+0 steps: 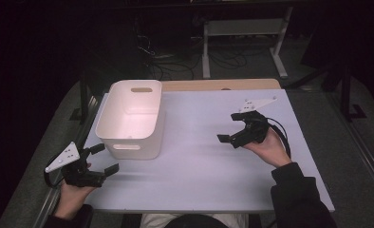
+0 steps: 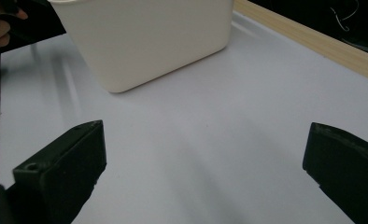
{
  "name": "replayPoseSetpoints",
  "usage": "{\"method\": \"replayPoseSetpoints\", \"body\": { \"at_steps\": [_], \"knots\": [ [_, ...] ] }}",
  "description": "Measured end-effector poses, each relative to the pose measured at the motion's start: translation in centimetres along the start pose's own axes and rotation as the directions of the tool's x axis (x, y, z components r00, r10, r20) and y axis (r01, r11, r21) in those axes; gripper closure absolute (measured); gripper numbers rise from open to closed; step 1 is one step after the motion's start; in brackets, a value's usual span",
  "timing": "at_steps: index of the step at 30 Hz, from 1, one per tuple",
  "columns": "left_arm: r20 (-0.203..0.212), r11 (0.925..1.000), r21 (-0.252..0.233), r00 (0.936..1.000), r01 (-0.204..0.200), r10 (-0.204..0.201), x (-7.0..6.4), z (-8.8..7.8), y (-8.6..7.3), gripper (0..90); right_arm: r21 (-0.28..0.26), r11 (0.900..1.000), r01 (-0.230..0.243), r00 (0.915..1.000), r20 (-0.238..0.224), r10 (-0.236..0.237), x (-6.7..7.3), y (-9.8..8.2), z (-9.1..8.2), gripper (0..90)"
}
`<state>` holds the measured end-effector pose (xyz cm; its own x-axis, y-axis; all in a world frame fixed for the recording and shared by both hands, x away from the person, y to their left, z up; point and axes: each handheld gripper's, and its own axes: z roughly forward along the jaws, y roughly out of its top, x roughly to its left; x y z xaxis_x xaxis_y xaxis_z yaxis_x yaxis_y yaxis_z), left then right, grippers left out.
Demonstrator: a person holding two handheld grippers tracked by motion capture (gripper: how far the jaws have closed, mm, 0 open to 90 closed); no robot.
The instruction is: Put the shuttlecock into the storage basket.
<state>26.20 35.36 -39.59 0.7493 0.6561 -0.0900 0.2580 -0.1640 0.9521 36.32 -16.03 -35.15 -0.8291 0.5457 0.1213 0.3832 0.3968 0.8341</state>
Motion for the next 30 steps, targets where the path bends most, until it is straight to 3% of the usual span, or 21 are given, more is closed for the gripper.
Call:
{"method": "replayPoseSetpoints", "body": {
  "at_steps": [30],
  "knots": [
    [0.000,1.0000,-0.002,1.0000,0.005,-0.005,0.0,-0.1,0.0,0.3,-0.016,0.999,-0.044,0.9980,0.045,0.045,-0.5,-3.8,-1.6,0.0]
  ]
}}
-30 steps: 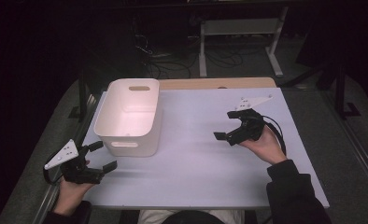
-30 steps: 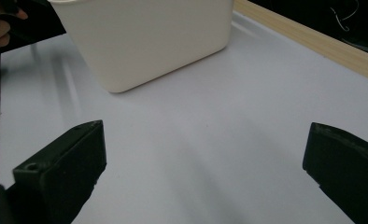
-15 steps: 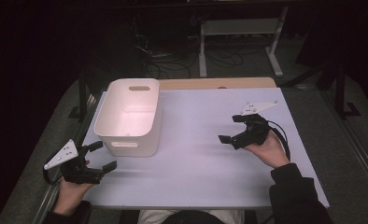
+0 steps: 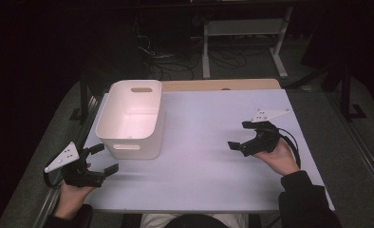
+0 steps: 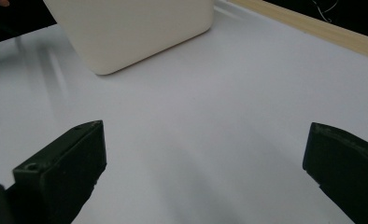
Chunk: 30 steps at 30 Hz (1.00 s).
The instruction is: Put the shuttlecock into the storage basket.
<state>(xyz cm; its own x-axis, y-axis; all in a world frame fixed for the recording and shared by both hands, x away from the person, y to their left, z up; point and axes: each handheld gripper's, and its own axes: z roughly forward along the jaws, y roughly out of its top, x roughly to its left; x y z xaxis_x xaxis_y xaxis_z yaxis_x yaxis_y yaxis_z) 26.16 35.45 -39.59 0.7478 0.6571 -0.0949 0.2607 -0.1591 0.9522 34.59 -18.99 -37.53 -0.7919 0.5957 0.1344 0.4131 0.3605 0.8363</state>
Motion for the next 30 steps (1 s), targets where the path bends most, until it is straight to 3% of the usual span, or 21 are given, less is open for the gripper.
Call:
{"method": "replayPoseSetpoints", "body": {
  "at_steps": [30],
  "knots": [
    [-0.005,1.0000,0.001,1.0000,0.005,-0.005,0.1,-0.1,-0.1,0.3,-0.016,0.999,-0.035,0.9973,0.064,0.036,-0.6,-4.5,-2.6,0.0]
  ]
}}
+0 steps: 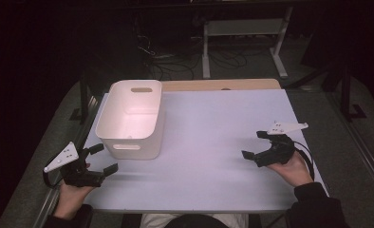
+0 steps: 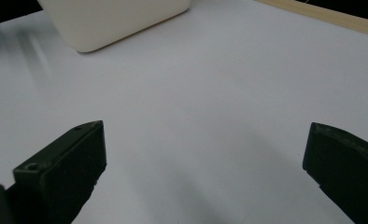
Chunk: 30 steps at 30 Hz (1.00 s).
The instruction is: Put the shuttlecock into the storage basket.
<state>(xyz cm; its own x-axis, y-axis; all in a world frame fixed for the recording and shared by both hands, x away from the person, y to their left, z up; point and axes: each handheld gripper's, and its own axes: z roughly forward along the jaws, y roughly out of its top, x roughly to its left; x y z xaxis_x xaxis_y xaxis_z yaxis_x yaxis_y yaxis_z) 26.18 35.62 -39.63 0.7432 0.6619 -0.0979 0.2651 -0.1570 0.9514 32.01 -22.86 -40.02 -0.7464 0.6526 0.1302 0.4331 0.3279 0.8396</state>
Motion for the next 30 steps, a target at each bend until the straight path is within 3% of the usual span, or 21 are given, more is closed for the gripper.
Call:
{"method": "replayPoseSetpoints", "body": {
  "at_steps": [30],
  "knots": [
    [-0.010,0.9999,0.011,0.9999,0.004,-0.004,0.1,0.0,-0.1,0.3,-0.031,0.999,-0.022,0.9985,0.050,0.023,-0.5,-3.6,-1.7,0.0]
  ]
}}
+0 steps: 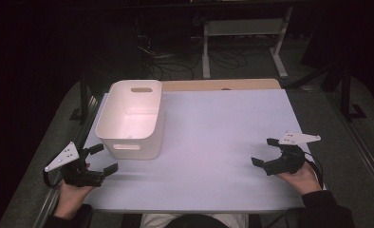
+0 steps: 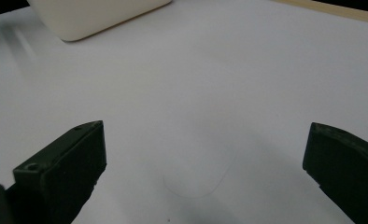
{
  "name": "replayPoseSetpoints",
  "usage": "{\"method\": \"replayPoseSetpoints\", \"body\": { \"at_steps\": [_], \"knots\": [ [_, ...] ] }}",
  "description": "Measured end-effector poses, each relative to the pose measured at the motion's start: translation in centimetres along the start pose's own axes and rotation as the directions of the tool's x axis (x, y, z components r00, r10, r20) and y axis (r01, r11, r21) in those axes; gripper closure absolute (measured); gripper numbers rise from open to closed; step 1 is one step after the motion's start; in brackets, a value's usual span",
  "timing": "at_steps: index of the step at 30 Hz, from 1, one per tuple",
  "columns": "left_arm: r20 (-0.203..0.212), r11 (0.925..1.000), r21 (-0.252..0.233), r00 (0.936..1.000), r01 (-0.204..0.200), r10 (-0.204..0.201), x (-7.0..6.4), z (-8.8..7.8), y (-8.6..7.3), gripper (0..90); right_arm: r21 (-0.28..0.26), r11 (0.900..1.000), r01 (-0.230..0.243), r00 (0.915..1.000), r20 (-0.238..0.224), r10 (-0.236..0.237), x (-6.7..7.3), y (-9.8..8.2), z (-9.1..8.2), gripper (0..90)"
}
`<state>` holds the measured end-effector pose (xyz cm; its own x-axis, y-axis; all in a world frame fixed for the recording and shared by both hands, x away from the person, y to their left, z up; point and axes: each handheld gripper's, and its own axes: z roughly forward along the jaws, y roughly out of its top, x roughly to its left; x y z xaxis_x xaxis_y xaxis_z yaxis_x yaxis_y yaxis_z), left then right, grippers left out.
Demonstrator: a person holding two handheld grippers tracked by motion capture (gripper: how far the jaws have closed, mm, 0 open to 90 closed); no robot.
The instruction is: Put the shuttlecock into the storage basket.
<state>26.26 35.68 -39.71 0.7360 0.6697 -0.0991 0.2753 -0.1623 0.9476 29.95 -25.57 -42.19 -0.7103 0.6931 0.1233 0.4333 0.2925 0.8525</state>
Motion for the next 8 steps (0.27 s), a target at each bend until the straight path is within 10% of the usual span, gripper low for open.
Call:
{"method": "replayPoseSetpoints", "body": {
  "at_steps": [8],
  "knots": [
    [-0.002,1.0000,0.004,1.0000,-0.002,0.002,0.01,0.00,0.00,0.3,0.001,1.000,-0.003,0.9999,0.010,0.003,-0.10,-0.73,-0.22,0.0]
  ]
}}
